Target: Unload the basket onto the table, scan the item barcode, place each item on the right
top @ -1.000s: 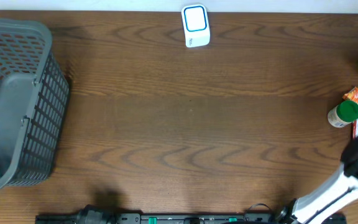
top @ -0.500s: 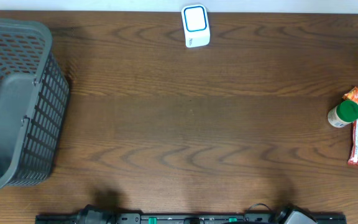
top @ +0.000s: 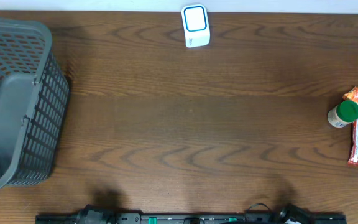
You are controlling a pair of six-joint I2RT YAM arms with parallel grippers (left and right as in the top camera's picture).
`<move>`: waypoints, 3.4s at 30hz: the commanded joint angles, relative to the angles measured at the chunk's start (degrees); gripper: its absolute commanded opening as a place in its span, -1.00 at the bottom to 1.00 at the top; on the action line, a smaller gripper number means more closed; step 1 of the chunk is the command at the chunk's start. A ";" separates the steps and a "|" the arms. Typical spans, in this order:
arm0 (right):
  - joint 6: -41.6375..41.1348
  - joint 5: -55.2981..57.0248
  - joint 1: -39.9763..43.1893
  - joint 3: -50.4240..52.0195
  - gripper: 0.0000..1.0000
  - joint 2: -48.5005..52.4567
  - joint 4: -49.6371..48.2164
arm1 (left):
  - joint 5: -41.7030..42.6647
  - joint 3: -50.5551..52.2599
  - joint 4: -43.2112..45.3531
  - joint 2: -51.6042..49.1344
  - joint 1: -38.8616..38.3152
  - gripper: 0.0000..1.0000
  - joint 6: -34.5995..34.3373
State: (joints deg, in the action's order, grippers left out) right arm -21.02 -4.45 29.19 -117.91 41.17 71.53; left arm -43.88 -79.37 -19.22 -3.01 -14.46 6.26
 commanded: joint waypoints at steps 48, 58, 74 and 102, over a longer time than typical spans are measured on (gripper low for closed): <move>9.09 3.58 -25.55 117.61 0.99 -40.89 -76.26 | -0.35 0.02 0.24 0.42 0.02 0.96 1.01; 9.09 4.57 -25.53 117.59 0.99 -40.89 -67.78 | -0.35 0.02 0.24 0.42 0.02 0.96 1.01; 9.09 4.15 -25.53 117.59 0.99 -40.87 -67.21 | -0.37 0.02 0.24 0.42 0.02 0.96 1.01; 9.09 4.15 -25.53 117.59 0.99 -40.87 -67.21 | -2.67 0.02 -4.17 0.42 0.02 0.96 0.70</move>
State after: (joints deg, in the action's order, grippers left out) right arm -12.36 -0.58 3.90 -0.38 0.69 4.03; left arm -44.23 -79.42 -20.16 -3.01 -14.46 6.28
